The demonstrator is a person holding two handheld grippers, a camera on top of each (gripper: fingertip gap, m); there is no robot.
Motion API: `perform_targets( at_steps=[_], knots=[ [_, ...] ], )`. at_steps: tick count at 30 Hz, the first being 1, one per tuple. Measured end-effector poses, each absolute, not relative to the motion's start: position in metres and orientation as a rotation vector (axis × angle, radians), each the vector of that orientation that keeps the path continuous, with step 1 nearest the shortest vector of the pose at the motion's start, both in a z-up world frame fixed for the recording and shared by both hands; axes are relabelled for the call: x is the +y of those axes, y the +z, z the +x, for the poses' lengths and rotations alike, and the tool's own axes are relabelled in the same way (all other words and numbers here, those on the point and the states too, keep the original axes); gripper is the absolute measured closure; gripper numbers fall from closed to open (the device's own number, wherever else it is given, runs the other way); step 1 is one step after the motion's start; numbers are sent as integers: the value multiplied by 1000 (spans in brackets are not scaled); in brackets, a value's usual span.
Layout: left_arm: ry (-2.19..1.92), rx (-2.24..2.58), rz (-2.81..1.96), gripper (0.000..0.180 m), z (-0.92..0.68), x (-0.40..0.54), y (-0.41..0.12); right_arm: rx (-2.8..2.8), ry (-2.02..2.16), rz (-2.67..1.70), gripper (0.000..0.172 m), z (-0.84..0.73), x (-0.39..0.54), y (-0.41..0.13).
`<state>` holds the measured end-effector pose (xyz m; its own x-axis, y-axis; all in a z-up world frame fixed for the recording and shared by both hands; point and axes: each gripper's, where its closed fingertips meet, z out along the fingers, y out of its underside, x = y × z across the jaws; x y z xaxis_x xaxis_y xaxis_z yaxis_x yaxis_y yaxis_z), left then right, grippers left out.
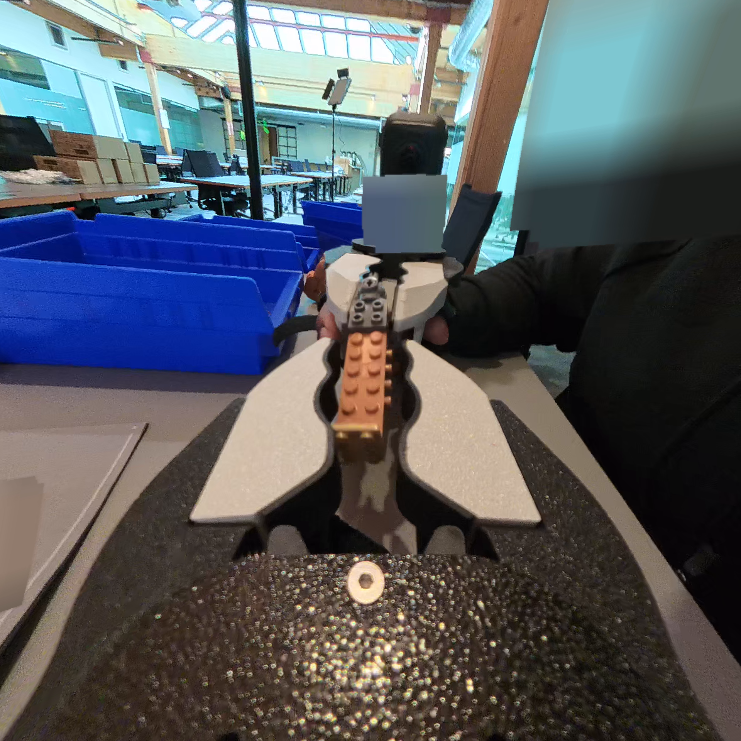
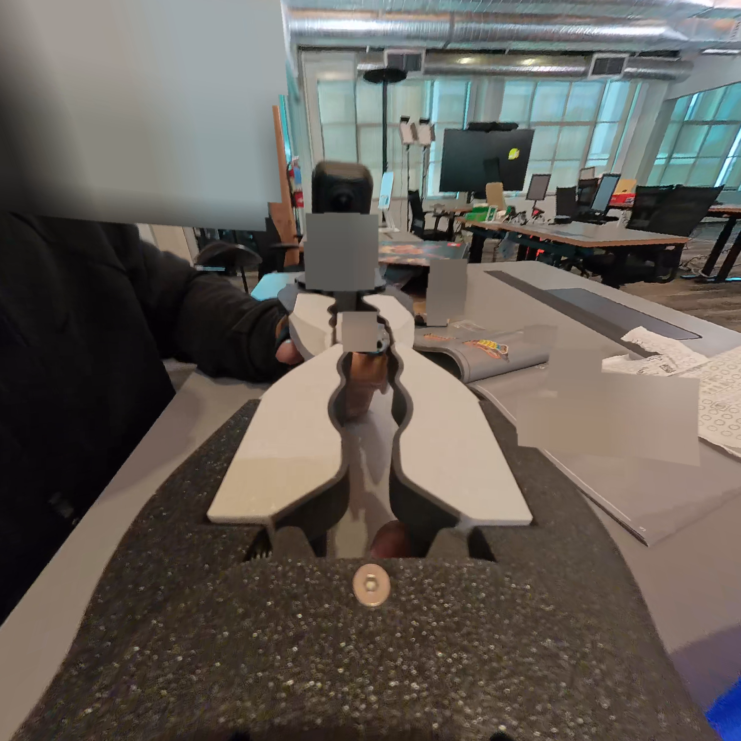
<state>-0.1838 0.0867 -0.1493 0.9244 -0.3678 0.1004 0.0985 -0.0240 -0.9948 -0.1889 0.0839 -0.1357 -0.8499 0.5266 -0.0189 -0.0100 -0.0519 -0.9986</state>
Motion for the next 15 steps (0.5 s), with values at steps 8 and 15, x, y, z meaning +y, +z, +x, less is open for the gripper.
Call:
perform_targets(
  at_steps=[8,15],
  knots=[
    [-566,93,-1450,141,-184,87,-139,-1708,2085,-603,155,-192,92,-124],
    [-608,92,-1408,159,-180,85,-135,-1693,2116,-581,155,-187,81,-125]
  ],
)
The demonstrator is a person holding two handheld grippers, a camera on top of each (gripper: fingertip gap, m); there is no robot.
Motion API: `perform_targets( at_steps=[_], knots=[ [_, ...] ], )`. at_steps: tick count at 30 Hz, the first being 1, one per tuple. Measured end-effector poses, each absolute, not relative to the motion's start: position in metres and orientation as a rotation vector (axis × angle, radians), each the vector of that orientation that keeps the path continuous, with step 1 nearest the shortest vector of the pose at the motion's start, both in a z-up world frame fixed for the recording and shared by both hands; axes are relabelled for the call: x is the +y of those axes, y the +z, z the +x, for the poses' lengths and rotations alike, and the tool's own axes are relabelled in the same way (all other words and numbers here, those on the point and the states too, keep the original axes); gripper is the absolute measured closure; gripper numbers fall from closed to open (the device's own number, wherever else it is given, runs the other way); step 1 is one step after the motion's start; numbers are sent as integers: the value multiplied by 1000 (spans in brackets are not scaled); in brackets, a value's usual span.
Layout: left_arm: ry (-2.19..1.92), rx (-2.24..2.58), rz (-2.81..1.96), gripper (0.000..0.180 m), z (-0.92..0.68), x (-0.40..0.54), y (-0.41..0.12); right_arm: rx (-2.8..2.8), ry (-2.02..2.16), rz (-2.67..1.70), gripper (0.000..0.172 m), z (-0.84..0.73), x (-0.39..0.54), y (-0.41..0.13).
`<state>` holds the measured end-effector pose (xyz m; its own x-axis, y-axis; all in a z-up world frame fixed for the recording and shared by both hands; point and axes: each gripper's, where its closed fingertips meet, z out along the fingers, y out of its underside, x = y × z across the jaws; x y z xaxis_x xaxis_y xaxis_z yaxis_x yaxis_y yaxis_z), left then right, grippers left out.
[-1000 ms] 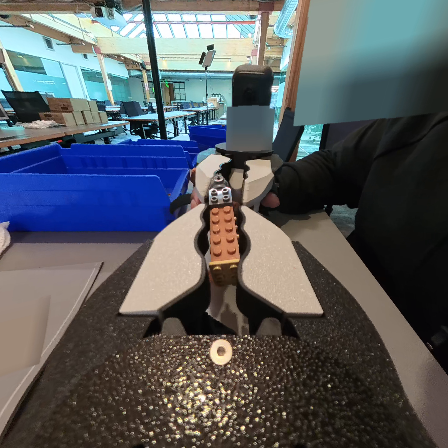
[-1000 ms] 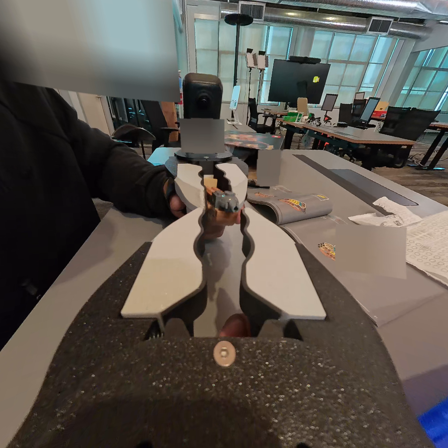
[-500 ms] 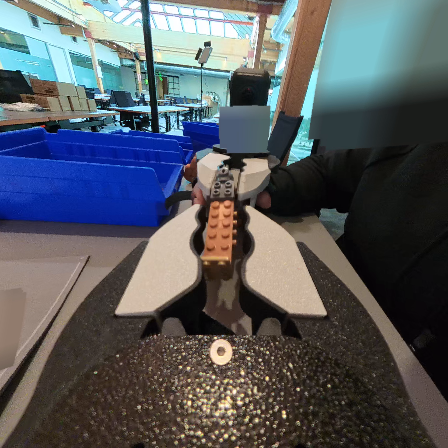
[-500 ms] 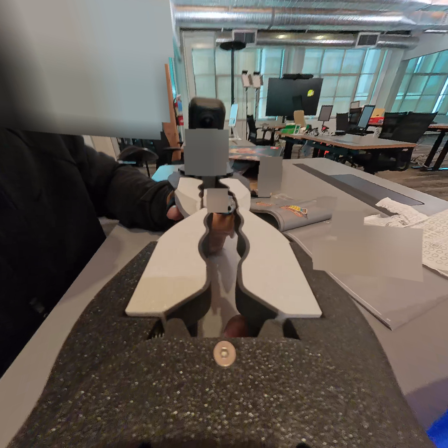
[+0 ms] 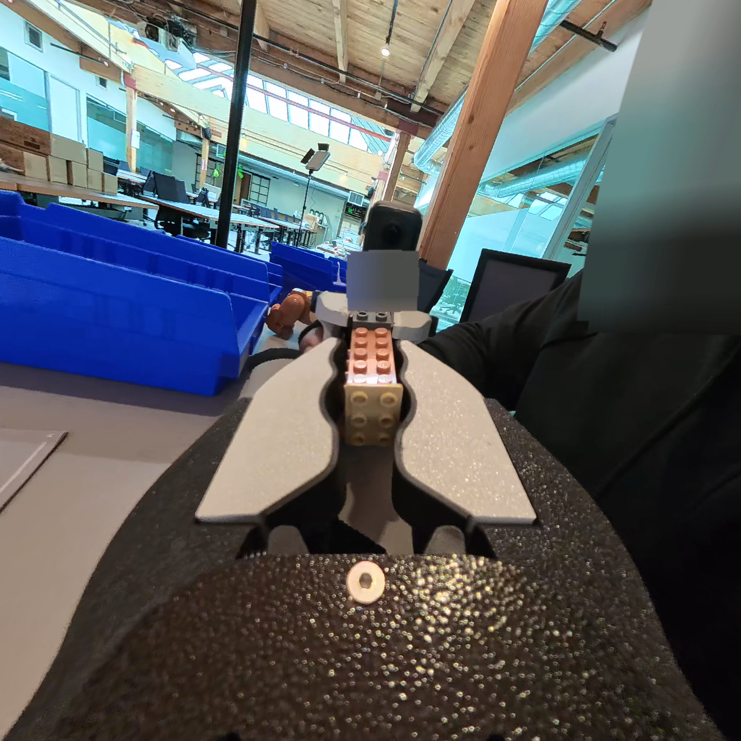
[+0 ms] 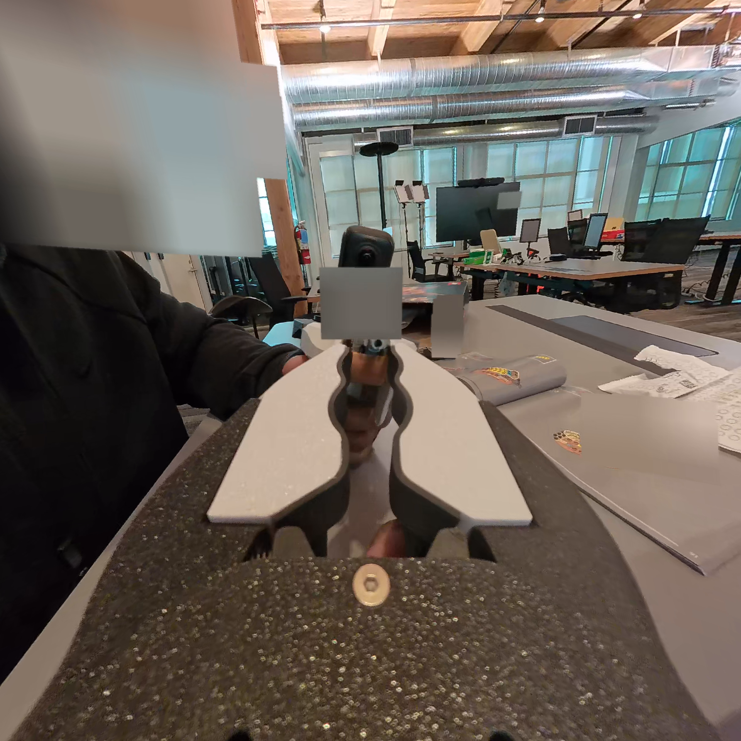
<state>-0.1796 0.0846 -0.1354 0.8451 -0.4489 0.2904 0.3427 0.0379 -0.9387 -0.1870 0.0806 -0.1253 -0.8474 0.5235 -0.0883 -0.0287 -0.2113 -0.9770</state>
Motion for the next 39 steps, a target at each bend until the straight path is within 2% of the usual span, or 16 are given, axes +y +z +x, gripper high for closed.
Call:
perform_targets(
  at_steps=[3,5,9,15,19,24,27,30,35,39],
  knots=[
    [-557,112,-1431,159,-182,85,-137,-1780,2052,-568,154,-188,81,-131],
    [-501,105,-1435,159,-189,84,-137,-1896,1970,-557,145,-189,85,-138],
    [-428,93,-1445,159,-204,81,-135,-2032,1895,-571,144,-185,102,-142],
    [-236,220,-1590,159,-204,86,-158,-2451,1351,-656,144,-185,121,-220],
    [-214,269,-1618,159,-198,87,-162,-2542,1175,-700,143,-186,119,-247],
    [-224,283,-1625,159,-196,87,-164,-2580,1107,-736,142,-190,120,-254],
    [-232,287,-1626,159,-195,87,-164,-2612,1039,-723,146,-193,120,-261],
    [-238,286,-1623,159,-195,87,-163,-2625,989,-704,156,-196,119,-262],
    [-245,277,-1618,159,-196,86,-162,-2647,980,-671,156,-192,118,-262],
    [-253,252,-1609,159,-198,86,-161,-2576,1061,-682,156,-188,127,-236]
  ],
)
